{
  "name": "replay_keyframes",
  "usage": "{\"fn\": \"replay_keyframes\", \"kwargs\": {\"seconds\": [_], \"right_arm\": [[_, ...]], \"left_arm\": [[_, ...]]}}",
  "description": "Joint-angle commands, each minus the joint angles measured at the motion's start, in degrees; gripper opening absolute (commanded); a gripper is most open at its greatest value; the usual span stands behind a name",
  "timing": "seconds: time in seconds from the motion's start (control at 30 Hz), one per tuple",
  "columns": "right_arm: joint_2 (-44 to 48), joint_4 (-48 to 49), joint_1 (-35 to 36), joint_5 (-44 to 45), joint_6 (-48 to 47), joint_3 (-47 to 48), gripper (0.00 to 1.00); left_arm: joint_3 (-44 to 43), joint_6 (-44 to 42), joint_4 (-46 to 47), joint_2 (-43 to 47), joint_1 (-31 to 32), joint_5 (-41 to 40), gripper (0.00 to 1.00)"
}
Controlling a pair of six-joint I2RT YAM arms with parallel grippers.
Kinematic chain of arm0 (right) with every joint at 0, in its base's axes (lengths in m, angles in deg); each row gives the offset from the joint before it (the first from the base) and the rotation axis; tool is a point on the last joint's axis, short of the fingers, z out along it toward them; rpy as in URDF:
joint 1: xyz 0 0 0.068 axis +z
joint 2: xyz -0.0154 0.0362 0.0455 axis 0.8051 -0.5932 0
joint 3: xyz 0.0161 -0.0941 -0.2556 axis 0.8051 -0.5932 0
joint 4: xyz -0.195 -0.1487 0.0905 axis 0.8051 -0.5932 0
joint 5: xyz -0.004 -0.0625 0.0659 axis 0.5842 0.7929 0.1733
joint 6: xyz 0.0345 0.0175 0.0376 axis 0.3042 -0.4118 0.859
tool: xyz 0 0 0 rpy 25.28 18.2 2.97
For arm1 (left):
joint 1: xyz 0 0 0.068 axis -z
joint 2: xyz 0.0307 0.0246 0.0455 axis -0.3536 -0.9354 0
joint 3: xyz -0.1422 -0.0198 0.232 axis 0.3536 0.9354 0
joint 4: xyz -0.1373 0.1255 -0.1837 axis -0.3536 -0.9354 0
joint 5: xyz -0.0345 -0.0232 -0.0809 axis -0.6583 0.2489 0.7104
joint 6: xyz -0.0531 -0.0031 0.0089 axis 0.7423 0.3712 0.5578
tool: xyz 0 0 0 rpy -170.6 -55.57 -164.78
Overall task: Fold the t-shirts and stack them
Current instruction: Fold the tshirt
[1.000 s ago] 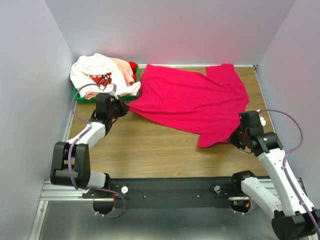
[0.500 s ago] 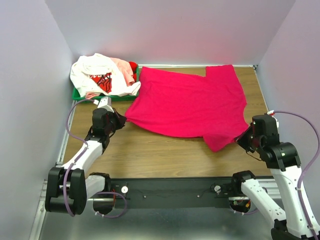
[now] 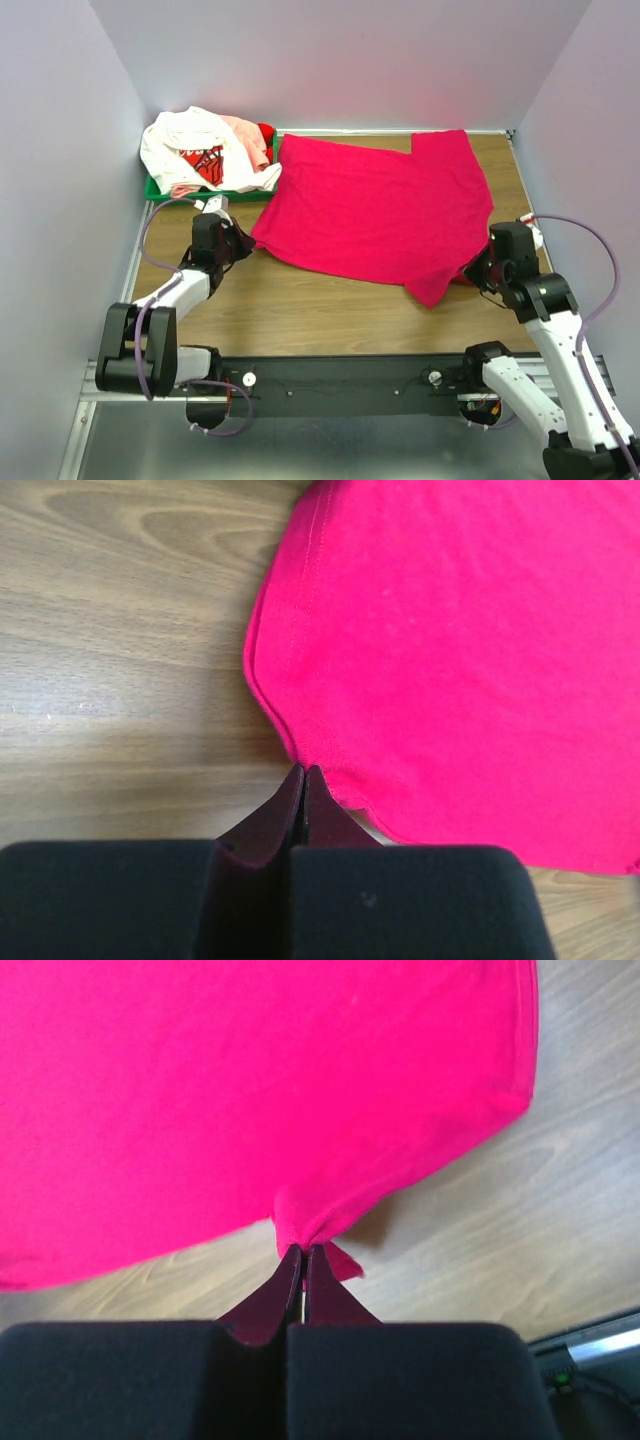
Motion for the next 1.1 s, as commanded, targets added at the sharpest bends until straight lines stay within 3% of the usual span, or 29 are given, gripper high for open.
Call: {"fn": "replay_keyframes", "kwargs": {"seconds": [0.0, 0.2, 0.67, 1.07], "right_arm": [[-4.85, 11.12, 0.23, 5.93, -0.67, -1.42, 0.0], [-13.45, 17.98, 0.31, 9.72, -2.51, 1.73, 0.01], [-30.25, 23.7, -0.04, 22.72, -8.23, 13.61, 0.0], [-45.19, 28.19, -2.58, 24.58, -11.92, 21.51, 0.0]], "left_arm": [[-2.94, -1.93, 2.72, -4.84, 0.02, 0.25, 0.0], [-6.72, -2.55, 2.9, -9.59, 0.02, 0.24, 0.0], [-21.39, -4.66, 0.97, -22.51, -0.07, 3.05, 0.0], [-28.51, -4.13, 1.23, -27.52, 0.02, 5.78, 0.0]]}}
